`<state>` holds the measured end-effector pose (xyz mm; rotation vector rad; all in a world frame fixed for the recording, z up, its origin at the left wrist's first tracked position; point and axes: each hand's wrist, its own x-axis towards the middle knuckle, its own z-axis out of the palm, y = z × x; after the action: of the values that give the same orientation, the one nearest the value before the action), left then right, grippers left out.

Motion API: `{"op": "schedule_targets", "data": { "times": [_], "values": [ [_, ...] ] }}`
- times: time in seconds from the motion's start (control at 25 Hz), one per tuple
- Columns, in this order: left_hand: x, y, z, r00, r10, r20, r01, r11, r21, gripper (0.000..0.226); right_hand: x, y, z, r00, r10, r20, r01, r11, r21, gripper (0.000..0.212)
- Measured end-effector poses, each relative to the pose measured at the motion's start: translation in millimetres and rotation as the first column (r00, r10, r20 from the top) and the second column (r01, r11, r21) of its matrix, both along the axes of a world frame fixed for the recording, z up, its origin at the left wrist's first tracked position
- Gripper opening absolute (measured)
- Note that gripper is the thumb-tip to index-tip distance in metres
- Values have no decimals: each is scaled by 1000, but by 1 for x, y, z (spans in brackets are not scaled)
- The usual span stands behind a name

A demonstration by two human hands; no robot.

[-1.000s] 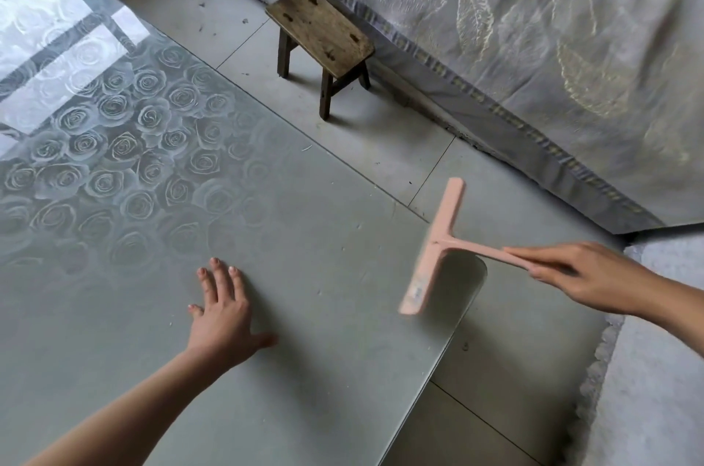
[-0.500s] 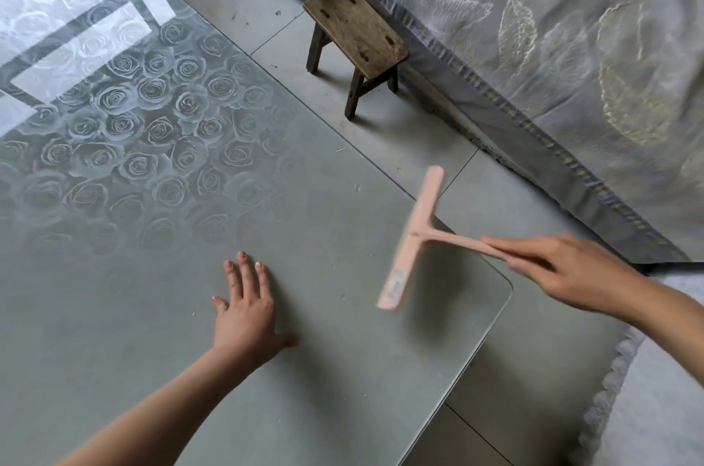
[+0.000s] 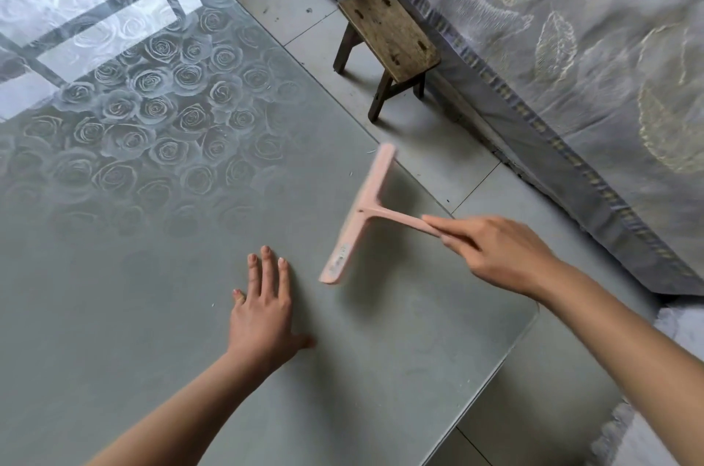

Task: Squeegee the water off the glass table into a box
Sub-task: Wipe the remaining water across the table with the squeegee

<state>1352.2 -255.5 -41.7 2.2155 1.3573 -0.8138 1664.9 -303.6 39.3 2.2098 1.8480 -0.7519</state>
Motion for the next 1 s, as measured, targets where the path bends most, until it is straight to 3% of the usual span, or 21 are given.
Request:
{"op": "schedule_targets", "data": {
  "times": [0.16, 0.36, 0.52, 0.6, 0.68, 0.84, 1.0],
  "values": [
    [1, 1, -1, 1000, -2, 4, 2, 1000, 5, 129, 29, -56, 26, 991, -107, 79, 118, 981, -151, 44],
    [-6, 4, 5, 995, 17, 96, -17, 1000, -1, 129, -43, 25, -5, 997, -73, 25, 75, 995, -69, 42],
    [-41, 38, 14, 952, 103, 289, -109, 994, 7, 113, -24, 13, 10, 991, -133, 14, 133, 991, -14, 39],
    [-65, 67, 16, 968, 84, 236, -109, 990, 93, 119, -10, -20, 28, 975, -223, 19, 224, 970, -90, 42],
    [-85, 98, 13, 988, 122, 92, -131, 985, 109, 135, -16, -29, 29, 966, -255, 40, 257, 960, -111, 44],
    [-109, 133, 1, 980, 200, -21, -199, 980, 18, 156, -90, 57, -8, 986, -150, -67, 146, 987, -65, 40],
    [-114, 138, -9, 975, 224, -15, -224, 972, -75, 153, -91, 93, -7, 999, -6, -41, 7, 1000, 15, 40]
  ]
}}
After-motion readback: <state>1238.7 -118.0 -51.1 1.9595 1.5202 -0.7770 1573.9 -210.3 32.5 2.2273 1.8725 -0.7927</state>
